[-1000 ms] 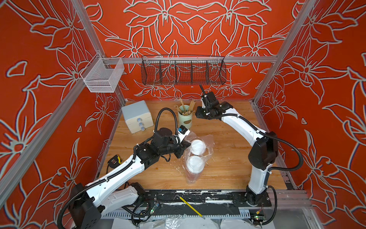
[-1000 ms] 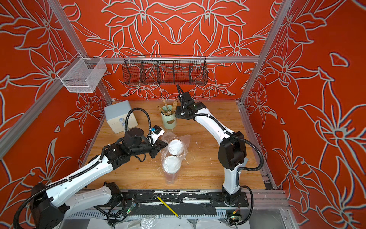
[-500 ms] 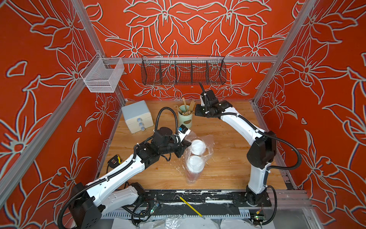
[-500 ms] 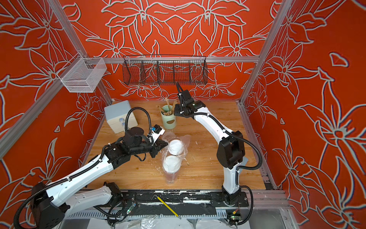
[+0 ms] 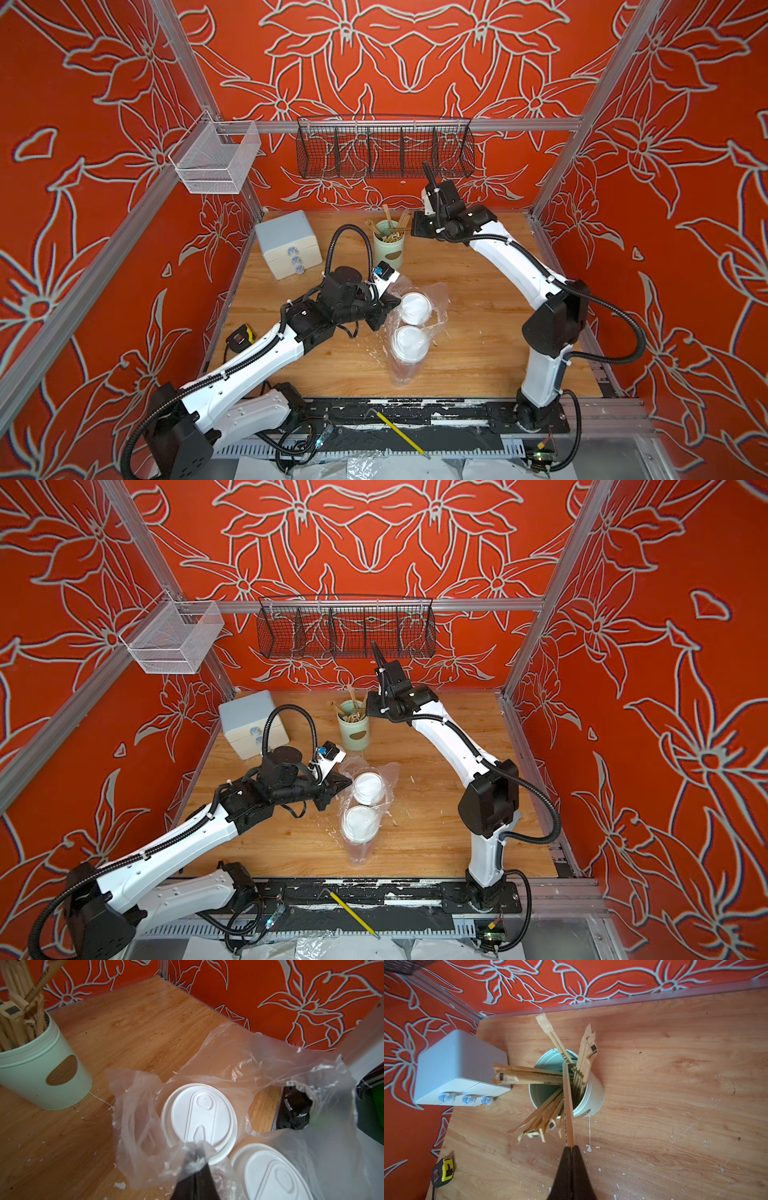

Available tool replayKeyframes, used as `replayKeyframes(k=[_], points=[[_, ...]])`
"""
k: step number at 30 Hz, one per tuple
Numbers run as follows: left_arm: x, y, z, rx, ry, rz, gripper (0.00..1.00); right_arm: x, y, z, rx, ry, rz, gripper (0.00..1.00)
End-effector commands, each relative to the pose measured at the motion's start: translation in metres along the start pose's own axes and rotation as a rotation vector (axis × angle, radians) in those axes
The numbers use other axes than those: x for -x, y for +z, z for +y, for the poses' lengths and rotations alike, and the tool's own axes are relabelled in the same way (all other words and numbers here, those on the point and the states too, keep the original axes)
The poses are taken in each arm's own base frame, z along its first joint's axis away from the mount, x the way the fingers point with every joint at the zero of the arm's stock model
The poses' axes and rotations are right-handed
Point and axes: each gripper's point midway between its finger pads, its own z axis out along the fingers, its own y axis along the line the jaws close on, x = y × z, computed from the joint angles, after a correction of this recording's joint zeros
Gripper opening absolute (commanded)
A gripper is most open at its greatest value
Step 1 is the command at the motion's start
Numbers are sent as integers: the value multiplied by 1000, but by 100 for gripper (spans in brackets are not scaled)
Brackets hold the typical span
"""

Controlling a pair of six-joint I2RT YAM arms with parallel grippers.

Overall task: Pack milk tea into plastic carrier bags
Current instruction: Pick up the straw from the container.

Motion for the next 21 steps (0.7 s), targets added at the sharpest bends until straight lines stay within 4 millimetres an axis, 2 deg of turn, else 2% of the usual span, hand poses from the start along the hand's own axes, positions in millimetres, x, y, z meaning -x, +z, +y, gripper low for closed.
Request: replayKeyframes(k=[1,8,11,18,21], points=[[10,-6,-4,0,33,-21,0,17,-57,11,32,-36,-53,0],[11,-6,-2,8,33,-21,0,4,-119,10,47,-55,-31,0],[11,-7,-2,13,34,-20,0,-7,-147,9,66,-54,-18,0],[10,-13,-2,27,44,-16,0,-36,-223,-4,81,-32,-36,0],[11,-16,1,46,46,-12,0,-52,-250,-11,83,-21,-24,0]])
